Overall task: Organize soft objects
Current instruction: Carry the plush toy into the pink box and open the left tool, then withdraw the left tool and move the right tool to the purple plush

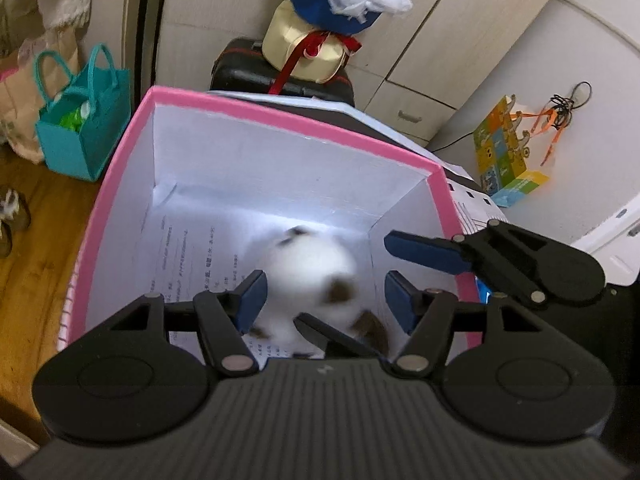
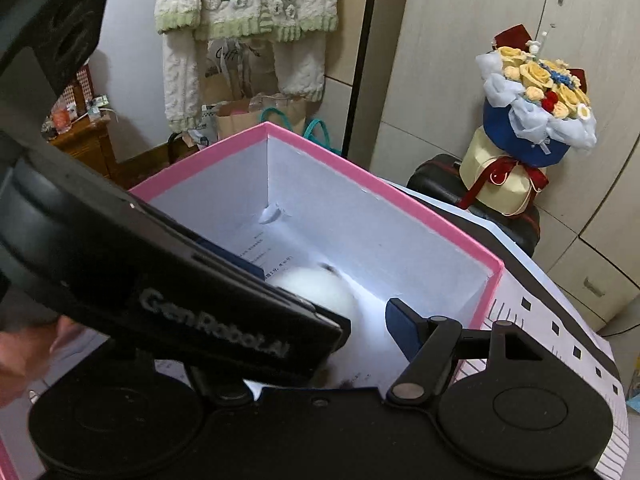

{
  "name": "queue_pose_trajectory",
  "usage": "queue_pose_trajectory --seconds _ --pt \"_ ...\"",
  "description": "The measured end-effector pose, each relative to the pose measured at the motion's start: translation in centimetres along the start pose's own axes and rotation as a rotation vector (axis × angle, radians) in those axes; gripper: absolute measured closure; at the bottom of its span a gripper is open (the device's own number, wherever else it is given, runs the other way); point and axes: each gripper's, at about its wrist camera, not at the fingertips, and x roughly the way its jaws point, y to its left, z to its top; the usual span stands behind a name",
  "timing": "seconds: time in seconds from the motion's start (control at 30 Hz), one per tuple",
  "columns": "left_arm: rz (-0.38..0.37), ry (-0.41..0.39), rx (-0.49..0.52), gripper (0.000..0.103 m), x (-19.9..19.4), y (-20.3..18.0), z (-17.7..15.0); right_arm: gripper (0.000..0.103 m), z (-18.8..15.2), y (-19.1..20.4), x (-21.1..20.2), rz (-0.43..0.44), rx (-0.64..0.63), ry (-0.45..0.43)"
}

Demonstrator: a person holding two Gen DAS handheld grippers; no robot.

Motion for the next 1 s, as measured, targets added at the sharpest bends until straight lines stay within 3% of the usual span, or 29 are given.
queue_pose_trajectory --seconds 0.37,0.6,1.0 --pt "0.068 -0.096 0.273 0.032 -8.0 -3.2 -2.5 0.027 -1.7 1.2 -5.5 0.062 0.055 -0.050" --pt "0.074 -0.156 0.384 0.029 -13.2 -5.9 -4.9 0.027 -3.4 2.8 -9.8 0.061 0.055 -0.064" --pt "-0.035 -0.178 0.523 0.027 -19.2 -10.7 -10.4 0.026 -8.3 2.1 -19.0 0.081 0.118 -0.158"
